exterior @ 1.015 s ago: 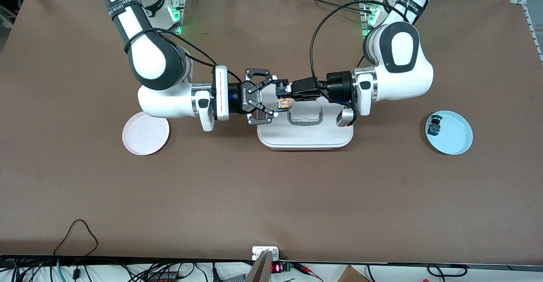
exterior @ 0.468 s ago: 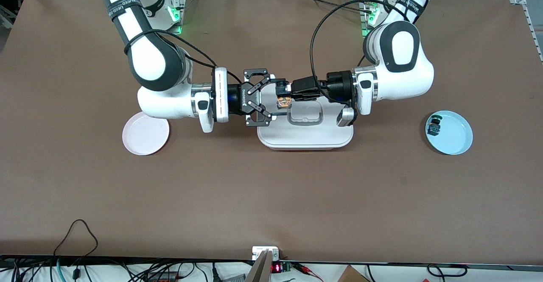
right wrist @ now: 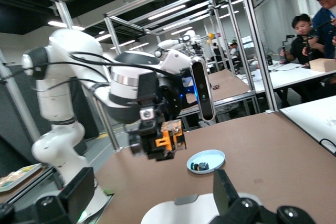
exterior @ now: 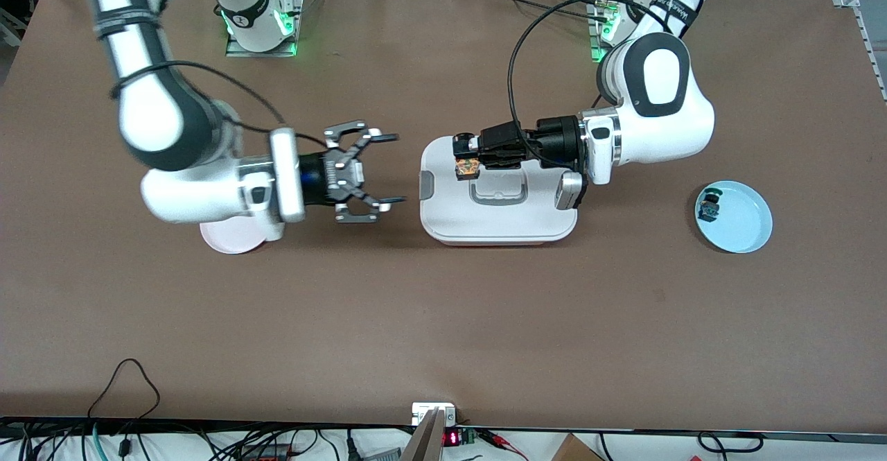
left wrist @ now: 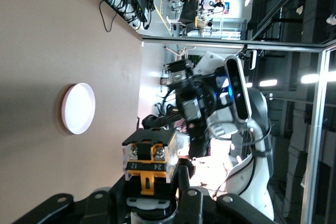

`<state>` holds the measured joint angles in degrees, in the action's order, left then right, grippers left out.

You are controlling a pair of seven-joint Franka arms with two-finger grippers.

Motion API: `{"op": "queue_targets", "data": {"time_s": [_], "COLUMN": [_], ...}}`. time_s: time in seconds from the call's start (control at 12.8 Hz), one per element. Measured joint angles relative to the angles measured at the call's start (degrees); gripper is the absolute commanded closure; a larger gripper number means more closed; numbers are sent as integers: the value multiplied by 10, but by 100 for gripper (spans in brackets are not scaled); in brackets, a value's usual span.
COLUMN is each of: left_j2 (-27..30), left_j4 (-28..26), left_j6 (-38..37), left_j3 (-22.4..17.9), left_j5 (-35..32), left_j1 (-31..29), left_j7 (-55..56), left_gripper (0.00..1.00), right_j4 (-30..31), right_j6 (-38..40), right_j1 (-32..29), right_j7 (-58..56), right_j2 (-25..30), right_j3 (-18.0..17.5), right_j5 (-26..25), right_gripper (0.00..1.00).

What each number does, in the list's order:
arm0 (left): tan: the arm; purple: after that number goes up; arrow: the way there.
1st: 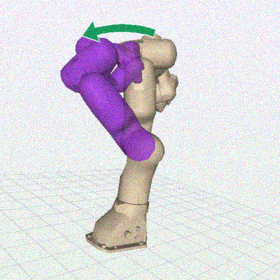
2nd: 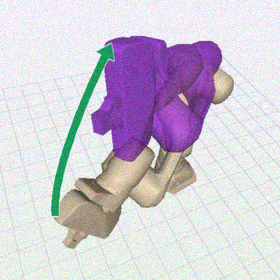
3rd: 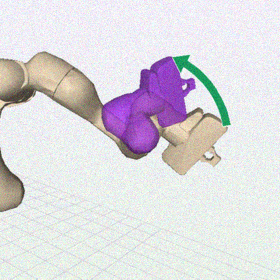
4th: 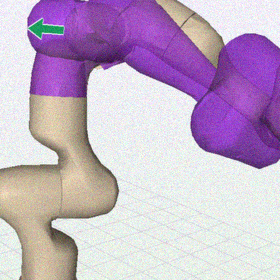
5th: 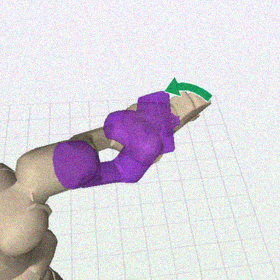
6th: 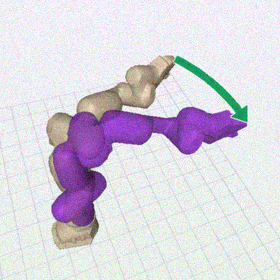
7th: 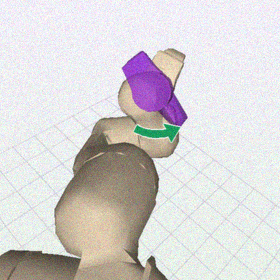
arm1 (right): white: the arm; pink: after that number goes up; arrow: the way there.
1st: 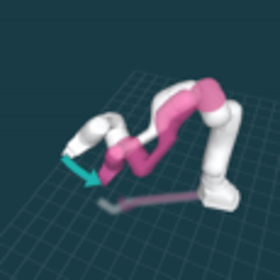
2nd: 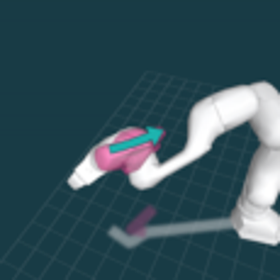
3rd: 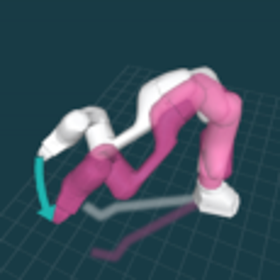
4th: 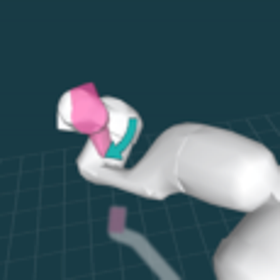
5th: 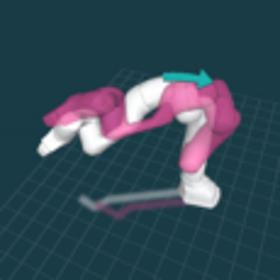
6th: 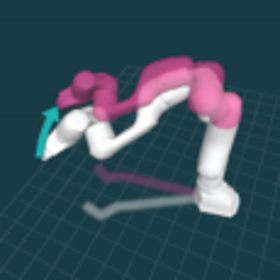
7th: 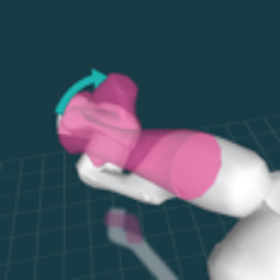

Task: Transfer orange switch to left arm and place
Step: 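Open the right gripper and withdraw it while the left gripper carries the switch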

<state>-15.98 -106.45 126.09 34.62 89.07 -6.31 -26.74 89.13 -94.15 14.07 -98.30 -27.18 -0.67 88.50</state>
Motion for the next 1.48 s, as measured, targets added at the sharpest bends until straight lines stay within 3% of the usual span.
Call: {"op": "queue_targets", "data": {"time_s": [0.08,0.39,0.62,0.86,1.17,1.48], "left_j2": [1,9,10,10,2,-12], "left_j4": [1,10,27,35,45,46], "left_j6": [-1,-71,-135,-141,-145,-161], "left_j3": [0,-2,-4,-5,-6,-9], "left_j5": [-71,-241,-462,-637,-836,-1030], "left_j1": [-13,-72,-120,-136,-148,-160], "left_j7": [-1,-2,-3,-19,-83,-171], "left_gripper": [99,99,99,99,99,98], "right_j4": [-2,-3,-3,-19,-103,-125], "right_j6": [78,229,268,268,277,280], "right_j1": [-48,-160,-192,-193,-200,-200], "right_j7": [0,0,0,18,126,277], "right_j2": [4,22,28,29,56,142], "right_j3": [1,2,2,0,1,-1], "right_j5": [-29,-92,-109,-148,-324,-510], "right_gripper": [0,0,0,0,0,0]}}
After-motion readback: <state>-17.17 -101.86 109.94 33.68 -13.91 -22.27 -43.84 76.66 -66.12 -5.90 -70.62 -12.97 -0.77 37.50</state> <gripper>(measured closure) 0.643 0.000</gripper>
